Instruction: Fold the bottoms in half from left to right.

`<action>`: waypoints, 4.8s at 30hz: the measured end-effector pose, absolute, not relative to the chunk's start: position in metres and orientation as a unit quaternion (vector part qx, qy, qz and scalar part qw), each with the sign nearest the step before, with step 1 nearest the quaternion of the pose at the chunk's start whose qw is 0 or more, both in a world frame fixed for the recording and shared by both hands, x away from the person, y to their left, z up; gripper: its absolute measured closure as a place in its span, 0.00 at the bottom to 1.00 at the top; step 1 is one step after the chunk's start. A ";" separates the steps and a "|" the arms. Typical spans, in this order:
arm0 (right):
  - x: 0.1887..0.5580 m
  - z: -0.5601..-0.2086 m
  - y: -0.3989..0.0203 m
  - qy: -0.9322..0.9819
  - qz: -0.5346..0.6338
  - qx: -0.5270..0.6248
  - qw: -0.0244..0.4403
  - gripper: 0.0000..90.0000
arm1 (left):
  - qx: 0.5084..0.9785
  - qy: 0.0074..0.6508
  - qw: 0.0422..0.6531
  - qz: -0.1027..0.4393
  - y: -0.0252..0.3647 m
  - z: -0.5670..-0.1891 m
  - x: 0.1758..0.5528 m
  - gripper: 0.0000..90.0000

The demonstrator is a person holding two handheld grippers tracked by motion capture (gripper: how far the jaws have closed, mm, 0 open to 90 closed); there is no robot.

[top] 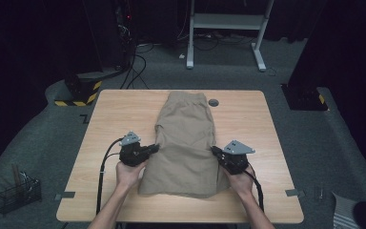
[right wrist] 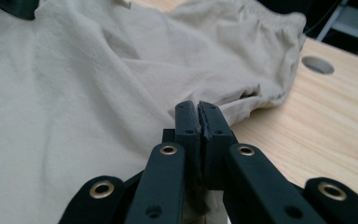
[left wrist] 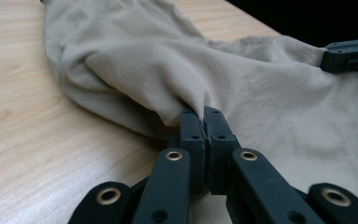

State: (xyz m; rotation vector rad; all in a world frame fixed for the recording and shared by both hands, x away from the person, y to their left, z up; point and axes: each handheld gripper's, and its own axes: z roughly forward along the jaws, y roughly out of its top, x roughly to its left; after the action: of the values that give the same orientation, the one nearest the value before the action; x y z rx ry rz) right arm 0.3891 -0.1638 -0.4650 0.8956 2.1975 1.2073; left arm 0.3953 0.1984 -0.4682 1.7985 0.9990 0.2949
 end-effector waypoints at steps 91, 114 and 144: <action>0.420 -0.506 -0.139 0.804 0.400 0.374 0.229 0.54 | 0.808 0.396 0.386 0.205 0.164 -0.509 0.420 0.37; 0.481 -0.501 -0.135 0.786 0.415 0.413 0.201 0.64 | 0.770 0.440 0.436 0.157 0.162 -0.499 0.496 0.37; 0.456 -0.488 -0.118 0.794 0.430 0.384 0.193 0.57 | 0.782 0.408 0.441 0.167 0.137 -0.472 0.460 0.36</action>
State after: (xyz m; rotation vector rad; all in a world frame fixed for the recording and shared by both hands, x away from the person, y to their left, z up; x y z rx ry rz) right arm 0.4558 -0.1181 -0.4880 1.0786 2.2283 1.2064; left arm 0.4597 0.1372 -0.4723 1.9408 1.0133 0.4148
